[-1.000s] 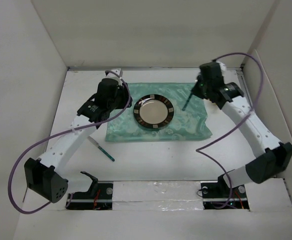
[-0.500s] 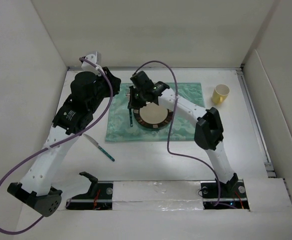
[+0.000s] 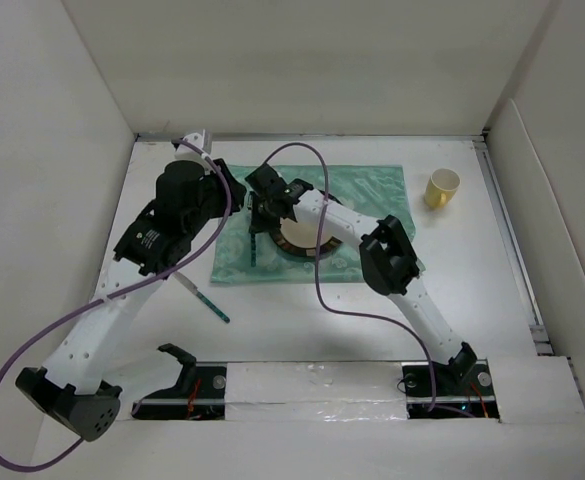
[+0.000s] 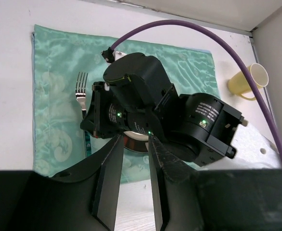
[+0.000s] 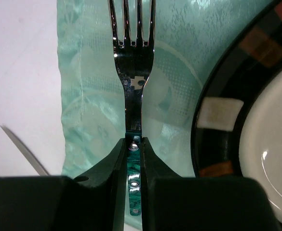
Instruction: Set the dinner table for one person
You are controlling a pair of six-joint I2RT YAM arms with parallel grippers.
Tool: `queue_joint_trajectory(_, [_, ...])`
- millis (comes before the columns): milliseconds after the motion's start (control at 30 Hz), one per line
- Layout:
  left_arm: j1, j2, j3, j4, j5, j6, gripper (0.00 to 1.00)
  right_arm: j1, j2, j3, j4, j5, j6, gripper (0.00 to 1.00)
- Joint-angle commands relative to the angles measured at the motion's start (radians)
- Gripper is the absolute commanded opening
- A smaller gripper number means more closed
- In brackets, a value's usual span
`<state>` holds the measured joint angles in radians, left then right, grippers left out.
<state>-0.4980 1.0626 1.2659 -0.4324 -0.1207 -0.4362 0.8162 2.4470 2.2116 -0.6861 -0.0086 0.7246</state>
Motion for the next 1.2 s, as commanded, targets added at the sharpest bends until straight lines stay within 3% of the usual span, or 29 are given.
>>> queue_joint_trajectory(0, [-0.005,-0.052,-0.016,0.015,0.009,-0.007,0.25,0.011,0.024,0.080,0.054,0.045,0.039,0.00])
queue_joint_trajectory(233, [-0.005,-0.072,-0.039,0.011,0.003,-0.001,0.25,0.011,0.069,0.097,0.048,0.062,0.044,0.05])
queue_joint_trajectory(467, [-0.005,-0.069,-0.040,0.021,0.001,0.008,0.25,0.011,0.055,0.123,0.042,0.047,0.041,0.34])
queue_joint_trajectory(633, [-0.005,-0.058,0.024,0.000,-0.034,0.042,0.25,0.020,-0.058,0.094,0.052,0.050,0.018,0.45])
queue_joint_trajectory(733, [-0.005,-0.043,0.116,-0.022,-0.066,0.069,0.26,0.043,-0.185,-0.033,0.097,0.056,-0.020,0.44])
queue_joint_trajectory(767, [-0.005,-0.038,0.137,-0.031,-0.069,0.071,0.26,0.069,-0.224,-0.085,0.123,0.046,-0.049,0.21])
queue_joint_trajectory(833, [-0.005,-0.038,0.185,-0.035,-0.069,0.073,0.25,0.106,-0.320,-0.256,0.204,0.026,-0.071,0.00])
queue_joint_trajectory(967, [-0.005,-0.035,0.231,-0.043,-0.054,0.065,0.00,0.234,-0.365,-0.430,0.286,0.077,-0.109,0.00])
queue_joint_trajectory(1033, [-0.005,-0.029,0.248,-0.046,-0.047,0.063,0.00,0.297,-0.346,-0.434,0.284,0.084,-0.109,0.00])
queue_joint_trajectory(1133, [-0.005,-0.013,0.274,-0.051,-0.046,0.056,0.00,0.363,-0.289,-0.388,0.277,0.104,-0.122,0.16])
queue_joint_trajectory(1167, [-0.005,-0.009,0.285,-0.063,-0.048,0.053,0.02,0.379,-0.277,-0.374,0.277,0.128,-0.129,0.29])
